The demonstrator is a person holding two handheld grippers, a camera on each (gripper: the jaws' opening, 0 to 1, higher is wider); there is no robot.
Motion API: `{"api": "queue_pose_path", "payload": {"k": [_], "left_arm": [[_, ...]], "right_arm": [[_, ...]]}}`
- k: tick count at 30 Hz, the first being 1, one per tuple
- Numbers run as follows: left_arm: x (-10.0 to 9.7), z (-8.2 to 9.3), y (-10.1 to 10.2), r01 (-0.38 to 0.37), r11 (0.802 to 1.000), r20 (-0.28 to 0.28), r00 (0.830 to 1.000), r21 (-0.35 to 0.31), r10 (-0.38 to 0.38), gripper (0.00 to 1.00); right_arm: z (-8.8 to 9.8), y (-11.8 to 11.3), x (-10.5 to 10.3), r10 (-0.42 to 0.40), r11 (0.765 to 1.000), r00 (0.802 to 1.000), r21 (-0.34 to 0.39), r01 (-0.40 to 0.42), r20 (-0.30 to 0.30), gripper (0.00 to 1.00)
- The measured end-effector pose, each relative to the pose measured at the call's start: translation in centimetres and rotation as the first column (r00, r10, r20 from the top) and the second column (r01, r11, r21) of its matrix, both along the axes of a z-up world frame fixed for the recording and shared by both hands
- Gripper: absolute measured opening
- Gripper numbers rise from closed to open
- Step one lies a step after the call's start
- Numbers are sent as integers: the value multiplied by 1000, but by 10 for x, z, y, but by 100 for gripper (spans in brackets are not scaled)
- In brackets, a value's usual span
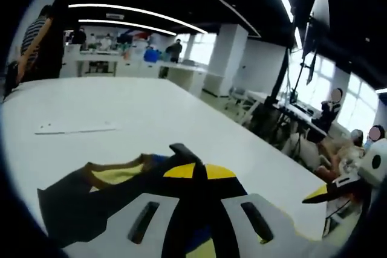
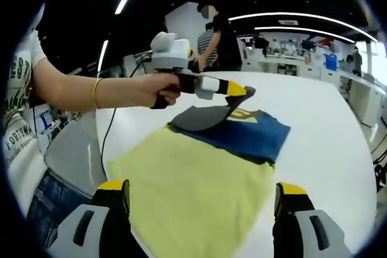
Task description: Fold the garment on the visible template until the final outline fits inside the template.
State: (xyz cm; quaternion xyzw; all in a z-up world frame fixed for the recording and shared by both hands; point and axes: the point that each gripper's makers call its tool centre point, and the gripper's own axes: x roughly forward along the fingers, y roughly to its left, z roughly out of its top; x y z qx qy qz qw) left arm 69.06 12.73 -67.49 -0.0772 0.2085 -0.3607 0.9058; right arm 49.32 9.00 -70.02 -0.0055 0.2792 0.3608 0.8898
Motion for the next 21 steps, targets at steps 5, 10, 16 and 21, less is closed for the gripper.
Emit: {"api": "queue_pose_path", "payload": {"k": [5, 10, 16, 21], "left_arm": [[-3, -4, -9, 6, 1000, -10, 1000, -6, -6, 1], [-11, -9, -24, 43, 999, -9, 999, 16, -43, 1], [-19, -16, -38, 72, 997, -27, 997, 26, -71, 1], [-26, -28, -48, 95, 994, -43, 995, 58, -93, 1]], "right_arm": [[-2, -4, -2, -10, 1000, 1000, 0, 10, -3, 99], [-4, -6, -2, -12, 1000, 1000, 0, 12, -4, 99], [-4, -6, -3, -7, 1000, 1000, 1, 7, -6, 99], [-4, -9, -5, -8, 1000, 1000, 2, 8, -8, 99]]}}
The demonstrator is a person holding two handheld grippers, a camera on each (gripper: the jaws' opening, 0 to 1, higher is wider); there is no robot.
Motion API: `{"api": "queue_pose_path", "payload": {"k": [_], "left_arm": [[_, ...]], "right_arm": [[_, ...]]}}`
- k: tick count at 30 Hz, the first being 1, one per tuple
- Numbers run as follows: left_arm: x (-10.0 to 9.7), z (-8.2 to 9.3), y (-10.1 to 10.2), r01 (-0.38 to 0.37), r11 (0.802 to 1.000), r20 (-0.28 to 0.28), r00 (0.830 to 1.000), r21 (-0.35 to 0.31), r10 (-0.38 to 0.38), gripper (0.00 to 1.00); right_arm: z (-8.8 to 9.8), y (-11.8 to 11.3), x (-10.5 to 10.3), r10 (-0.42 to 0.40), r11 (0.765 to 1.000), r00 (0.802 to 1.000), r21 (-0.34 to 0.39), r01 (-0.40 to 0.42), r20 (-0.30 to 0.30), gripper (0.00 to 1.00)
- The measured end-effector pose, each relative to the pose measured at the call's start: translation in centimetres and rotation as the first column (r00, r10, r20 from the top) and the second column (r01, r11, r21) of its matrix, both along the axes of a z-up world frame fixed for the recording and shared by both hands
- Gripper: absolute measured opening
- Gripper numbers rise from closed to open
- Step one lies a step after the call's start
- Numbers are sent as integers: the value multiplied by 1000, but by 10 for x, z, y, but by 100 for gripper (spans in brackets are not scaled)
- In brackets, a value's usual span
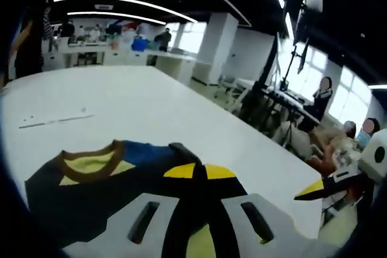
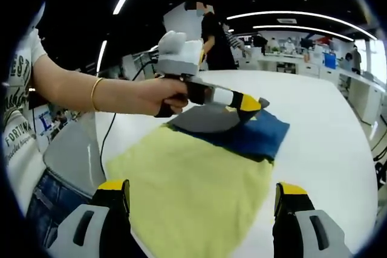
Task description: Fold the garment on the visible template until the final outline fits inside the template.
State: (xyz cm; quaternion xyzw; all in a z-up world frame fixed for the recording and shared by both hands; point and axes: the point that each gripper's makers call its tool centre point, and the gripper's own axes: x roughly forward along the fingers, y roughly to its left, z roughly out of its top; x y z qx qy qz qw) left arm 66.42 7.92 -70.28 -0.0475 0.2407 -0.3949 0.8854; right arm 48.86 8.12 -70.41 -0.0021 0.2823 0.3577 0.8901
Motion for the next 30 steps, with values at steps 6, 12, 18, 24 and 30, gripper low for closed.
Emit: {"api": "queue_pose_path", "payload": {"k": [6, 12, 18, 24, 30], "left_arm": [[0, -15, -4, -6, 1000, -27, 1000, 26, 7, 1], [0, -35, -12, 18, 1000, -53, 998, 23, -16, 2], [-5, -30, -21, 67, 997, -27, 997, -33, -68, 11], [-11, -18, -20, 123, 992, 43, 992, -18, -122, 26], [-16, -10, -16, 167, 986, 83, 983, -14, -166, 39]], "right_arm": [[1, -3, 0, -9, 1000, 1000, 2, 9, 2, 99], [2, -4, 2, -11, 1000, 1000, 9, 11, 8, 99], [4, -7, 4, -15, 1000, 1000, 16, 15, 18, 99], [0, -5, 2, 5, 1000, 1000, 8, -5, 10, 99], [-1, -5, 1, 34, 999, 999, 5, -34, -2, 99]]}}
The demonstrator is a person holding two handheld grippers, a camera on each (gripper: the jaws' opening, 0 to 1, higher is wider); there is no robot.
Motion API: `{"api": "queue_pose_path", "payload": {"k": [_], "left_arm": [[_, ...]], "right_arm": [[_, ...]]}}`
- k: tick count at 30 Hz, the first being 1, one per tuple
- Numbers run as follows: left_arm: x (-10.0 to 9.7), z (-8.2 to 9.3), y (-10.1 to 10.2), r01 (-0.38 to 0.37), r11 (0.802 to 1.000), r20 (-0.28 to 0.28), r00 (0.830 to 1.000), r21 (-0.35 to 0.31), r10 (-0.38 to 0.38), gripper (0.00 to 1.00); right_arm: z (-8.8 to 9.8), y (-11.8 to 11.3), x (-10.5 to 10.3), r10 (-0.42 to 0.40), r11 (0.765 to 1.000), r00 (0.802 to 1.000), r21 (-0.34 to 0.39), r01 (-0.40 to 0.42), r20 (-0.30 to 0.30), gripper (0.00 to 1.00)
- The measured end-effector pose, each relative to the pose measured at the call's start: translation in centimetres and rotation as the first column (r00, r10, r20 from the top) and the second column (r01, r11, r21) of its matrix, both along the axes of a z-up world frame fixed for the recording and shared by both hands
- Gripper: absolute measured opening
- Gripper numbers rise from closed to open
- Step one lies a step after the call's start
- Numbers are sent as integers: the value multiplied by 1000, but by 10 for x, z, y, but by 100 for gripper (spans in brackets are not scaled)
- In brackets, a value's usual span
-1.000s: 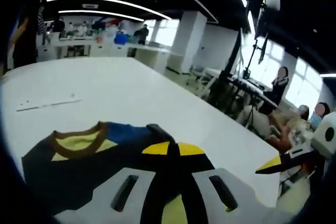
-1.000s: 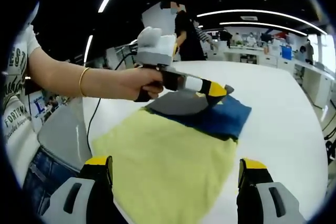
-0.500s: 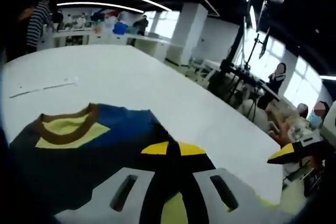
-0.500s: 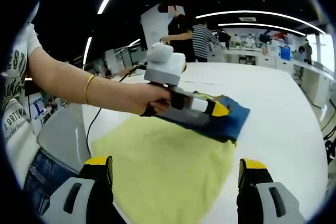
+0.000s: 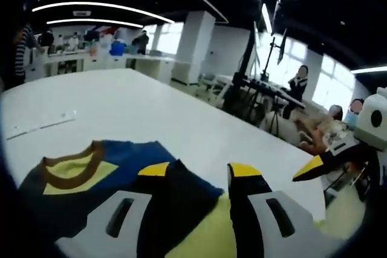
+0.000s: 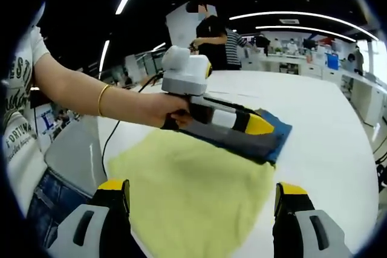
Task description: Fold the garment on the visible template until the final outline fits inside the template.
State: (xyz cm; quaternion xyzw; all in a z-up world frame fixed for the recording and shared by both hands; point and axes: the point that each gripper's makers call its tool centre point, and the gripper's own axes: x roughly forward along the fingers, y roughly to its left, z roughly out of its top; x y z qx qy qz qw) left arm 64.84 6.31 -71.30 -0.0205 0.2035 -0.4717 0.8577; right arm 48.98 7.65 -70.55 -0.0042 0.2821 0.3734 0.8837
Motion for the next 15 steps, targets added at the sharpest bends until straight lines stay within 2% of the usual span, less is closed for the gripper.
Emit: {"api": "queue_pose_path", "payload": {"k": [4, 8, 15], "left_arm": [[-3, 6, 12, 19, 1000, 28, 999, 7, -20, 49], [-5, 6, 30, 14, 1000, 35, 999, 19, -15, 52], [-16, 10, 56, 23, 1000, 47, 999, 11, -24, 64]], "right_arm": [[2, 0, 0, 21, 1000, 1000, 0, -21, -5, 99], [4, 2, 0, 51, 999, 999, -5, -51, -7, 99], [7, 9, -2, 112, 993, 994, -23, -112, -6, 99]]}}
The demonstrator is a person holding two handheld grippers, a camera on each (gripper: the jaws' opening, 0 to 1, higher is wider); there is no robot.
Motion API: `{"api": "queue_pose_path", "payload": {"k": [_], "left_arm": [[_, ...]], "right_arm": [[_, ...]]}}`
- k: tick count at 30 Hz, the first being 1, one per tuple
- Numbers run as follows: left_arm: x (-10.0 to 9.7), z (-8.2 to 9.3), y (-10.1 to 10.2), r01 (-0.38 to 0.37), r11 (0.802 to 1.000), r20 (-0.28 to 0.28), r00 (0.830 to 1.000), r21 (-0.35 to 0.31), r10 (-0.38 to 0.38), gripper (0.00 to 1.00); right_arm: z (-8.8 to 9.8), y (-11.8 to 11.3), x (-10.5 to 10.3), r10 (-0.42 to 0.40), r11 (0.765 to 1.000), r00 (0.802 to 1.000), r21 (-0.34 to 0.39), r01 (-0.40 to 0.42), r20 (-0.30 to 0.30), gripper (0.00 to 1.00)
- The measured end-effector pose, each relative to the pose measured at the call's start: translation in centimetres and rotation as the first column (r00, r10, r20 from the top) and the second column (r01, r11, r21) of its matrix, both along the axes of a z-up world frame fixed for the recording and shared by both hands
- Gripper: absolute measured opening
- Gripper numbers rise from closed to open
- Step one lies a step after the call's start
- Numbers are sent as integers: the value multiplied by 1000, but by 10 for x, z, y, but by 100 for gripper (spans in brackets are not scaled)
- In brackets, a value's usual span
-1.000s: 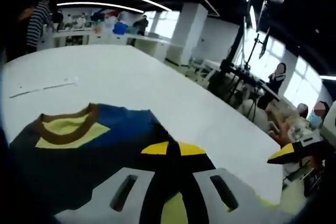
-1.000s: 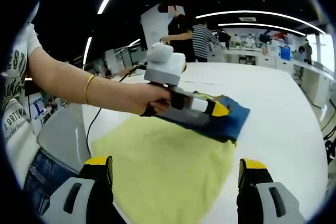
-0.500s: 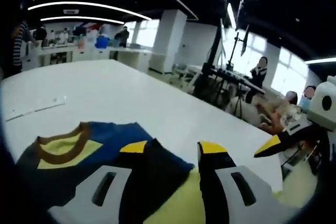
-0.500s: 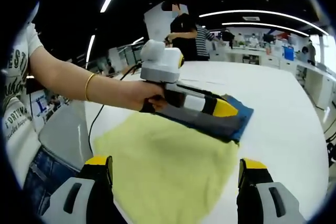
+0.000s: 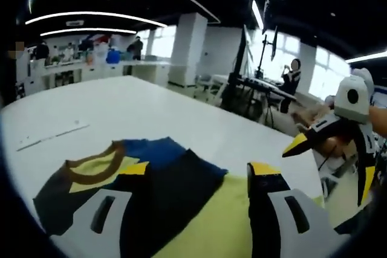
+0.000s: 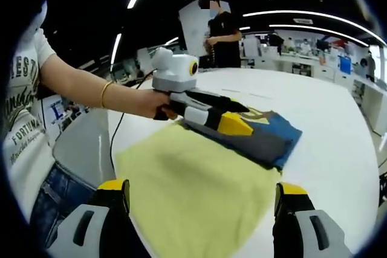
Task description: Fold the garment on the visible template until the final outline fits inside the template.
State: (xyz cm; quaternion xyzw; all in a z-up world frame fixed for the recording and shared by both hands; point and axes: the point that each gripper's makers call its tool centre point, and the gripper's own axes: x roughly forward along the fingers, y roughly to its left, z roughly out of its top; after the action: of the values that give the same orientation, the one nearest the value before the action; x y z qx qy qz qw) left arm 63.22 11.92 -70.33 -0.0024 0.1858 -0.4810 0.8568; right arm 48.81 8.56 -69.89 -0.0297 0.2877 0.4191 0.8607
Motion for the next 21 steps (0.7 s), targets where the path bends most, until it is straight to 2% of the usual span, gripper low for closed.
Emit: {"api": "queue_pose_path", "payload": {"k": [5, 15, 18, 21], "left_arm": [[-9, 0, 17, 0, 1000, -15, 1000, 0, 0, 70], [-37, 5, 44, 35, 999, 10, 999, 9, -35, 88], [-46, 0, 59, 44, 998, 15, 999, 44, -45, 91], [-55, -3, 78, 33, 998, 5, 999, 49, -33, 94]], "right_arm": [[-2, 6, -1, 52, 998, 999, -28, -52, -8, 99], [0, 12, -9, 104, 993, 994, -51, -105, -23, 99], [-1, 13, -13, 126, 990, 992, -63, -128, -33, 99], [-2, 13, -17, 140, 987, 989, -76, -143, -47, 99]]}}
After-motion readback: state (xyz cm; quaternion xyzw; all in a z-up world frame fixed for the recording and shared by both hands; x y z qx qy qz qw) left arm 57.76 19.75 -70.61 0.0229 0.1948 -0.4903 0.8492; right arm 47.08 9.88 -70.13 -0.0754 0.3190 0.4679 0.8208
